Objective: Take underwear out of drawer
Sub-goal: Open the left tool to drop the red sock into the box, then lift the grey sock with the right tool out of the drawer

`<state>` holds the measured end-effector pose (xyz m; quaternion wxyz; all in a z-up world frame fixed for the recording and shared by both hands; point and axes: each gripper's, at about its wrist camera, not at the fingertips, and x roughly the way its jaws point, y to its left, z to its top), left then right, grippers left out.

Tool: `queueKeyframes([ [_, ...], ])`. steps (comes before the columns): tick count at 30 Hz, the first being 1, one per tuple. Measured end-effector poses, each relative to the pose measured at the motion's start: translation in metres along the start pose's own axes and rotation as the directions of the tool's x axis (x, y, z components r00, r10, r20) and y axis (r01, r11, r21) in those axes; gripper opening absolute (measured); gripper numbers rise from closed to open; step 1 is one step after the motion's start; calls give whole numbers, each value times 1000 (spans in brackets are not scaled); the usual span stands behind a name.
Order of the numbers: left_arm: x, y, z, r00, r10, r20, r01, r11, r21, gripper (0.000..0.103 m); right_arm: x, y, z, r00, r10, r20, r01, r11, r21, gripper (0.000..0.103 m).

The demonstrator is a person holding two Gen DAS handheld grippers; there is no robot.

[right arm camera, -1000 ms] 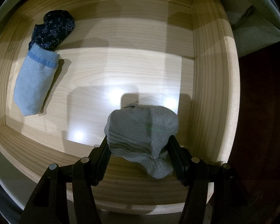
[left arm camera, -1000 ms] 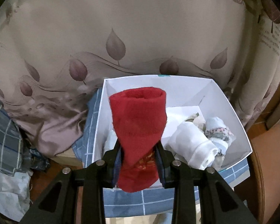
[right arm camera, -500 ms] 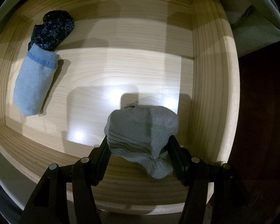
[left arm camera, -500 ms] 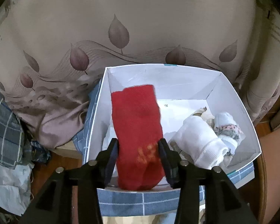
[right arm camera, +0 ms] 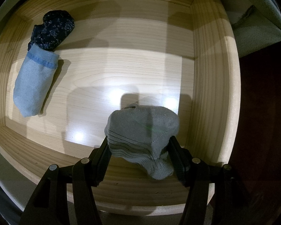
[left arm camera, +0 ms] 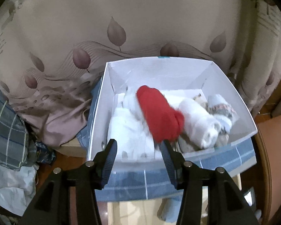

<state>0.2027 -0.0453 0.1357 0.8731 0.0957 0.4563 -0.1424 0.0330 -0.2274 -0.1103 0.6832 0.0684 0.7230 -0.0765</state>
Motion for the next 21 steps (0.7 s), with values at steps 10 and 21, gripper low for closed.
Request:
queueKeyframes([
  [10, -21, 8, -84, 998, 64, -6, -64, 998, -8, 50, -4, -7, 2, 1000, -7, -5, 7, 1000, 5, 57],
  [21, 10, 4, -178, 992, 65, -107, -74, 993, -86, 50, -8, -15, -1, 1000, -11, -3, 11, 1000, -2, 56],
])
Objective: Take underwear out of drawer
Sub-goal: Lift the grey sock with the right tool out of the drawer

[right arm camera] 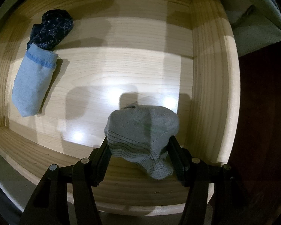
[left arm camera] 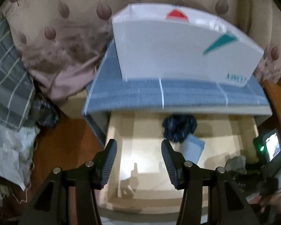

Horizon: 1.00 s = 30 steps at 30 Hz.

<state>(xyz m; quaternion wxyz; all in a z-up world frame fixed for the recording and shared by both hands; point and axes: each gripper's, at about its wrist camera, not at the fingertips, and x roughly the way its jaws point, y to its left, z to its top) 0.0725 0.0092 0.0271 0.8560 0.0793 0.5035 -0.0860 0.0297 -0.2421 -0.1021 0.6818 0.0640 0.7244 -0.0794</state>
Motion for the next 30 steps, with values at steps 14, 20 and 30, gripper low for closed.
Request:
queueKeyframes([
  [14, 31, -5, -37, 995, -54, -89, 47, 996, -77, 50, -8, 8, -6, 1000, 9, 28, -9, 1000, 0, 51],
  [20, 29, -3, -45, 997, -10, -78, 3, 996, -89, 50, -17, 2, -12, 998, 23, 65, -23, 1000, -1, 50],
  [30, 23, -1, -45, 999, 15, -33, -17, 997, -80, 50, -49, -1, -31, 981, 19, 192, -15, 1000, -21, 47],
])
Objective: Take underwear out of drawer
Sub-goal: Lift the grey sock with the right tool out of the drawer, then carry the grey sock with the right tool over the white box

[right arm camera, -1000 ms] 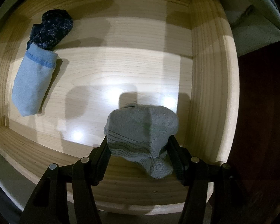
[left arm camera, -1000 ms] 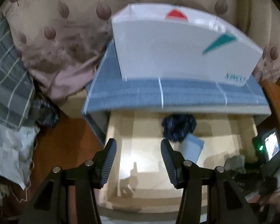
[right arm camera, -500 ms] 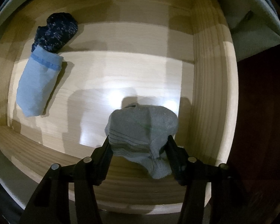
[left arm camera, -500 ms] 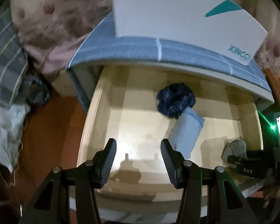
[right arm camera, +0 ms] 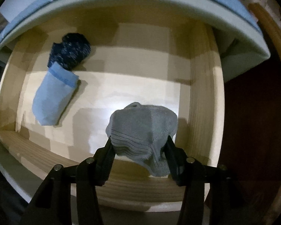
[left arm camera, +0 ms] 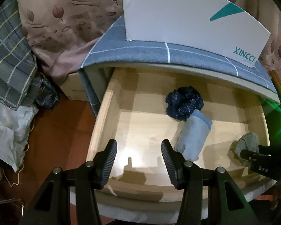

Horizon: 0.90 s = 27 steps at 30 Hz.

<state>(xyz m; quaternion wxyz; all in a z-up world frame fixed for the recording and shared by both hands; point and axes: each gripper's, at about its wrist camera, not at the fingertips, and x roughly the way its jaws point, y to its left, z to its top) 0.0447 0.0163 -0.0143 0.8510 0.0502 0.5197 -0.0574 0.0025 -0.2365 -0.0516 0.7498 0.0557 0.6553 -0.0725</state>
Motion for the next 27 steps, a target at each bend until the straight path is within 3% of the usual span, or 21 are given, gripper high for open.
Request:
queueKeyframes([
  [12, -3, 8, 0, 1000, -25, 11, 25, 999, -30, 50, -43, -14, -5, 994, 76, 72, -79, 996, 33, 45],
  [13, -3, 8, 0, 1000, -26, 11, 26, 999, -33, 50, -45, 3, 2, 994, 78, 78, -80, 996, 32, 45],
  [20, -6, 13, 0, 999, -37, 19, 38, 997, -64, 50, -90, 5, 25, 982, 102, 157, -104, 995, 6, 45],
  [27, -6, 15, 0, 999, -40, 23, 42, 996, -76, 50, -162, 8, 55, 954, 129, 271, -127, 992, -25, 45],
])
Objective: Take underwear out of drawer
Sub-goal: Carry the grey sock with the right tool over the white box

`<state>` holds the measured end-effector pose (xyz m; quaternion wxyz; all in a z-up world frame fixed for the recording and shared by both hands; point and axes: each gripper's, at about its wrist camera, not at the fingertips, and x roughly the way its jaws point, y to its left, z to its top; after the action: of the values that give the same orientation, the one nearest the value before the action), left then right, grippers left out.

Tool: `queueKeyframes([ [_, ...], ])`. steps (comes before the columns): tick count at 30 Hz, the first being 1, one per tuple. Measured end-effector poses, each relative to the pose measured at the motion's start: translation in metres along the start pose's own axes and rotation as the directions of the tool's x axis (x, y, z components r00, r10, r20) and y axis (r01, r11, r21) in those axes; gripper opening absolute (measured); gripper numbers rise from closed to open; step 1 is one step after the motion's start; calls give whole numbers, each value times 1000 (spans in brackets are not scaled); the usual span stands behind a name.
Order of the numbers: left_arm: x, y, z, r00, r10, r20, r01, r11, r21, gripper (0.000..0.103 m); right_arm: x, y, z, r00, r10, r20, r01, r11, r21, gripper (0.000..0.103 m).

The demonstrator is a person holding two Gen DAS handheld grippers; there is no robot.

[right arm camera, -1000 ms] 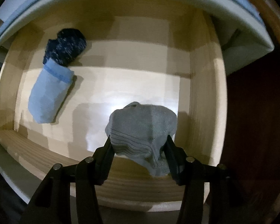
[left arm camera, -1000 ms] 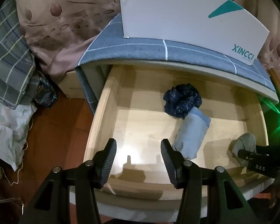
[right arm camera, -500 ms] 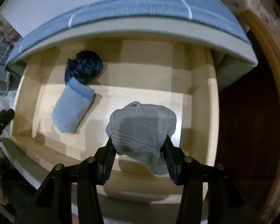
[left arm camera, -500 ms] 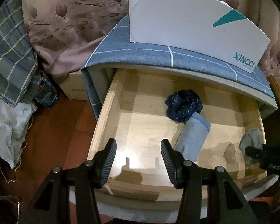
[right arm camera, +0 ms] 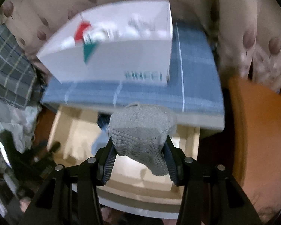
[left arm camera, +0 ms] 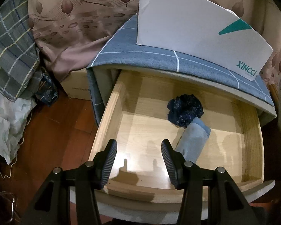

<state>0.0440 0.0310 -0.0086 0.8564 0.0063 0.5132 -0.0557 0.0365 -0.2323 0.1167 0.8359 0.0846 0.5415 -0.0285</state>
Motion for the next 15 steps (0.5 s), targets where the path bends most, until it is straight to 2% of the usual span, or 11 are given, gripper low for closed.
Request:
queueKeyframes([
  [8, 0, 2, 1, 1000, -9, 2, 9, 1000, -8, 50, -45, 18, 69, 991, -9, 134, 12, 1000, -26, 45],
  [15, -2, 4, 1, 1000, -19, 10, 20, 1000, -23, 50, -47, 39, 124, 984, -24, 179, 32, 999, -39, 45],
])
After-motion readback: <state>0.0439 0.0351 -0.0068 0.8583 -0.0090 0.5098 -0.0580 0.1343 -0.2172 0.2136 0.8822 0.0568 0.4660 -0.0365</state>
